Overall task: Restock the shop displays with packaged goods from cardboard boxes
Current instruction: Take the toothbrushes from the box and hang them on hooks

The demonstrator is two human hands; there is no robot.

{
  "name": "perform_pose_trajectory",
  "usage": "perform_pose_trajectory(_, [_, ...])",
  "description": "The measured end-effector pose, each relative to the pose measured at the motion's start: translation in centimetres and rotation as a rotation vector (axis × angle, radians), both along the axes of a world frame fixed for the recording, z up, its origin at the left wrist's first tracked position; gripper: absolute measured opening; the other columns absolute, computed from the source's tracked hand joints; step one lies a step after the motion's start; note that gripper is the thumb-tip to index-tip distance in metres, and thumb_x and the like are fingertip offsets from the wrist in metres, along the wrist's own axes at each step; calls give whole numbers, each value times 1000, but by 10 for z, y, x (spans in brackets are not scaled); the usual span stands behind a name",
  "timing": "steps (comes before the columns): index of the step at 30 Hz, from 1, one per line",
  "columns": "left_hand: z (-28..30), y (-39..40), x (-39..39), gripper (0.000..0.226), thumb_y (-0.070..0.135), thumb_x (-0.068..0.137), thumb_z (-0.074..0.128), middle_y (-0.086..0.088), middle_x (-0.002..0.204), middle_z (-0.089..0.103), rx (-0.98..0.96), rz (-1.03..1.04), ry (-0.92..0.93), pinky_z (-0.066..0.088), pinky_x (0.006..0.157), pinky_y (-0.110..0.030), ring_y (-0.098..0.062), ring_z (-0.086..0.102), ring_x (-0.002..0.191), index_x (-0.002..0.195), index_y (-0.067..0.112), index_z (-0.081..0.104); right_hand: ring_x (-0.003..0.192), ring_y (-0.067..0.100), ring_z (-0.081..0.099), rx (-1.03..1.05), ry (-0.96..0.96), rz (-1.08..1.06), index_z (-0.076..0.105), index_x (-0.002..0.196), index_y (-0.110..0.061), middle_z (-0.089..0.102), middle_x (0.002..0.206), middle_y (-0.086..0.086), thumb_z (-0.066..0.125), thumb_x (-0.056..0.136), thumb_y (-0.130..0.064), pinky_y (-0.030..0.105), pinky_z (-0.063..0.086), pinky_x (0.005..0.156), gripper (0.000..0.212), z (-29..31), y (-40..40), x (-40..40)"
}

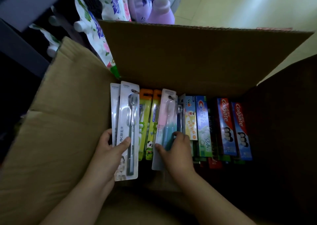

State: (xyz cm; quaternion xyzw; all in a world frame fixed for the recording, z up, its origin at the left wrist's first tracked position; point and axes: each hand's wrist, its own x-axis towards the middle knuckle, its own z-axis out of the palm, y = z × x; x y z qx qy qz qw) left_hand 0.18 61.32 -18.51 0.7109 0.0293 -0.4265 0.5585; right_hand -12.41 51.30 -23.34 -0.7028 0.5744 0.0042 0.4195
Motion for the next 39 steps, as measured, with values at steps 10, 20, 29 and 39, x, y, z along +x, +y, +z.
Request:
perform_pose_trajectory(10, [14, 9, 15, 23, 7, 87, 62, 2, 79, 75, -15, -63, -13, 53, 66, -36, -18, 70, 72, 99, 26, 59, 112, 25, 52, -11, 50, -35, 45, 121, -10, 52, 117, 7, 69, 84, -29, 37, 50, 90, 48, -8, -6, -1])
perform_pose_trajectory(20, [5, -6, -1, 27, 2, 85, 63, -6, 96, 75, -92, -70, 75, 57, 65, -32, -20, 72, 81, 108, 16, 63, 87, 11, 64, 556, -502, -322, 57, 114, -19, 70, 91, -7, 62, 89, -16, 30, 52, 75, 26, 38, -21, -21])
perform_pose_trajectory(29, [0, -10, -8, 36, 5, 79, 64, -10, 103, 73, -226, -21, 118, 59, 68, -35, -27, 71, 92, 114, 9, 62, 70, 18, 71, 977, -862, -522, 62, 111, -8, 71, 91, 10, 65, 67, -7, 30, 57, 54, 44, 56, 0, -7])
perform_pose_trajectory(39, [2, -15, -15, 32, 5, 71, 63, -7, 97, 75, -335, -34, 142, 58, 65, -28, -20, 72, 86, 102, 11, 65, 81, 22, 72, 976, -873, -535, 65, 111, -5, 72, 102, 14, 63, 76, -14, 33, 59, 61, 36, 54, 6, -9])
